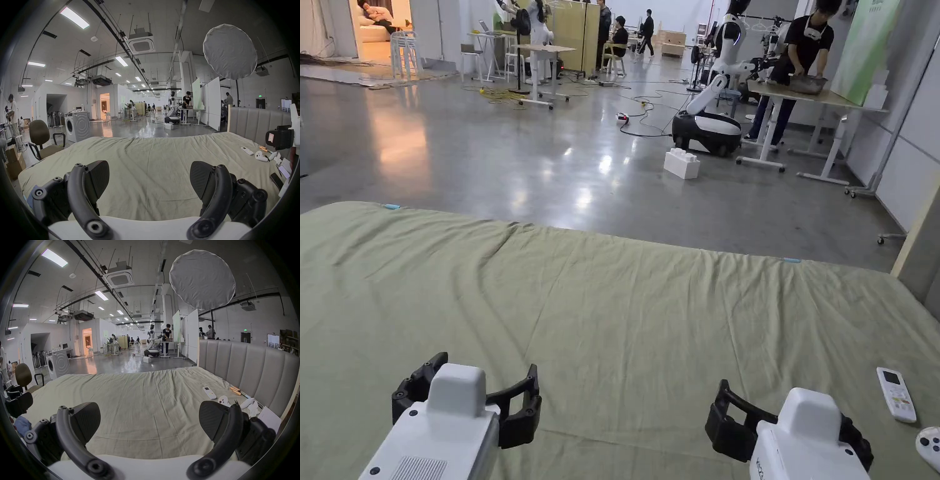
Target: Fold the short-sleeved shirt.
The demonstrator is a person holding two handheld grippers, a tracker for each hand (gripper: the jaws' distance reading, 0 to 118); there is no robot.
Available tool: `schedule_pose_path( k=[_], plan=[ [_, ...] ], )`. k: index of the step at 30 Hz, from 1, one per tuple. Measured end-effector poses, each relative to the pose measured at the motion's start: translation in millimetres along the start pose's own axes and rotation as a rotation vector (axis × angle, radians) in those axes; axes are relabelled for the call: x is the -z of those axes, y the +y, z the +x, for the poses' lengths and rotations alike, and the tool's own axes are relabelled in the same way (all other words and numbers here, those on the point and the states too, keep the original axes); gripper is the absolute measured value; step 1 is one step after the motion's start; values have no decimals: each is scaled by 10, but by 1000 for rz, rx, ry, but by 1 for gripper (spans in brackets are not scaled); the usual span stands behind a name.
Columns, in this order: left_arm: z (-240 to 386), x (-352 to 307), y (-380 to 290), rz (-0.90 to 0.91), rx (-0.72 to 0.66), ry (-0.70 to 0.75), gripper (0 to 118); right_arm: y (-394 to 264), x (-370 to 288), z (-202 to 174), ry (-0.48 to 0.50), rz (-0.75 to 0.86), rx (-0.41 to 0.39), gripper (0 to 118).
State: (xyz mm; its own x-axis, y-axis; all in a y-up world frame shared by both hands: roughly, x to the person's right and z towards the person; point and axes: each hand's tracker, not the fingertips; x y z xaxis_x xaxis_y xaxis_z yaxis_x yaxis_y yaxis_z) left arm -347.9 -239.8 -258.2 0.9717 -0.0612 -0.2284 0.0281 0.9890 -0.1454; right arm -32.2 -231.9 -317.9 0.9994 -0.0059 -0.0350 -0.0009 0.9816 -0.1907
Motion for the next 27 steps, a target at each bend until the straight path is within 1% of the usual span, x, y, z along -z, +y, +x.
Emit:
schedule_pose_path(
  k=[2, 6, 12, 13, 15, 16, 18, 23, 27],
  plan=[
    [-17, 13, 11, 9, 0, -1, 101, -25, 17, 23, 15, 13, 11, 118],
    [-38, 42, 10, 24, 10, -6, 101, -41, 33, 32, 11, 13, 20, 118],
    [-39, 72, 3, 22, -4, -8, 101, -61, 49, 63, 5, 49, -33, 118],
    [-34, 69, -3, 19, -3, -7, 101, -35, 49, 85, 12, 51, -25, 118],
    [-8, 64, -28, 18, 16, 17, 101, -40, 48, 115, 35, 28, 32, 118],
    [-13, 66, -39, 17, 17, 15, 101, -29, 38, 122, 36, 49, 18, 118],
    [-28, 67, -43, 10, 5, -1, 101, -38, 36, 120, 34, 52, 14, 118],
    [-34, 60, -46, 17, 1, -6, 101, -55, 48, 97, 1, 67, -40, 118],
    [-27, 38, -38, 31, -11, -3, 101, -68, 59, 87, 2, 72, -49, 118]
  ],
)
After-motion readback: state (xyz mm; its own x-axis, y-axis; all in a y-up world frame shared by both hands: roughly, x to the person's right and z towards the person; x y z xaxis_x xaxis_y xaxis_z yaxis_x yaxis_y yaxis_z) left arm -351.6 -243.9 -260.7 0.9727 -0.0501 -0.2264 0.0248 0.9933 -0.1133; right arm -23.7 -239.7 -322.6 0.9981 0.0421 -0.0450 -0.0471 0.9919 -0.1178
